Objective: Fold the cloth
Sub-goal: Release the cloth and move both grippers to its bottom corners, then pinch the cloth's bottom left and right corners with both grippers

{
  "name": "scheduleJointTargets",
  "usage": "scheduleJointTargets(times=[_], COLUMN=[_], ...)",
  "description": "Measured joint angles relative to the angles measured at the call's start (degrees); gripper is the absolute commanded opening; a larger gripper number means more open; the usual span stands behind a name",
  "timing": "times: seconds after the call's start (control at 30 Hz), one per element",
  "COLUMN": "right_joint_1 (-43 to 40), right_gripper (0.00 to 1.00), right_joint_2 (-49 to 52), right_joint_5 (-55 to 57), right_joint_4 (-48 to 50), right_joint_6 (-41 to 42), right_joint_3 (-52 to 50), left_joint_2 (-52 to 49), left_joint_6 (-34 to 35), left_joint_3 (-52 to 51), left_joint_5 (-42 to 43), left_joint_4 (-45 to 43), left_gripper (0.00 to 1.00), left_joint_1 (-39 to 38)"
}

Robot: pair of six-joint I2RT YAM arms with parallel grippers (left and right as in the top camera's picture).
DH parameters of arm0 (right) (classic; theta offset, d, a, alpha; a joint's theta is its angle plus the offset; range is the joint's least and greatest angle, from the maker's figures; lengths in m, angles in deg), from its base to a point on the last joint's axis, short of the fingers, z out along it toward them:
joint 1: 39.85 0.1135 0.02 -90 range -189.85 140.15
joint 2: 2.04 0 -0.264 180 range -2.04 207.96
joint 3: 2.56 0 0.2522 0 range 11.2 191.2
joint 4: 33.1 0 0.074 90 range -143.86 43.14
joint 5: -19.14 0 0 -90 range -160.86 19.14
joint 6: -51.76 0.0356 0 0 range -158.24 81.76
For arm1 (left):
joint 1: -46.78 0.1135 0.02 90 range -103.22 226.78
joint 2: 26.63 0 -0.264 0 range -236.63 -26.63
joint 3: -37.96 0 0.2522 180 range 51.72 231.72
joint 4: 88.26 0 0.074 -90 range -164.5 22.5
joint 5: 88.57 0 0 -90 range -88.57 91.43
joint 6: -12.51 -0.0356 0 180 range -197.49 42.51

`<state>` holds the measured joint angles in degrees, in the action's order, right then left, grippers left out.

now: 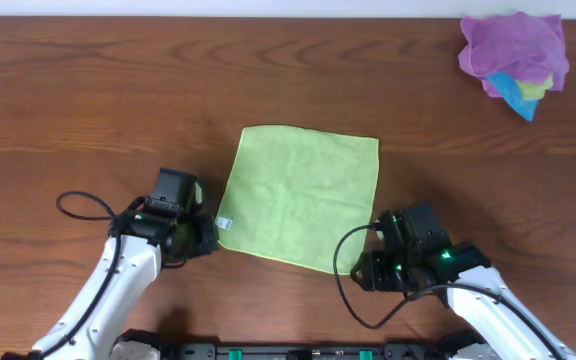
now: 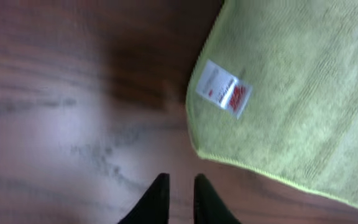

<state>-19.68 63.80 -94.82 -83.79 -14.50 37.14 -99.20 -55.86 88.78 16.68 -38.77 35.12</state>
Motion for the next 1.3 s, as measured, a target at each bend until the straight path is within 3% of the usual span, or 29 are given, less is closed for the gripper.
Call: scheduleJointTargets(times=[0.43,1.3], right_joint_1=[-0.39,-0.44], right_gripper=[0.51,0.45], right_joint_2=[0.00,7.17], right_joint_5=[-2.27,-4.26], right_joint_4=[2.25,8.46], right_joint_6=[0.70,11.43], right_joint_3=[-0.20,-1.25], left_joint_2=[-11.06,-11.65], left_joint_6=[-2.27,-5.62], left_joint_3=[0.00,0.00], left_joint_5=[8.79,8.74], left_joint_4=[-6.29,-7.69], left_gripper=[0.22,0.22], left_joint_1=[2.14,2.14])
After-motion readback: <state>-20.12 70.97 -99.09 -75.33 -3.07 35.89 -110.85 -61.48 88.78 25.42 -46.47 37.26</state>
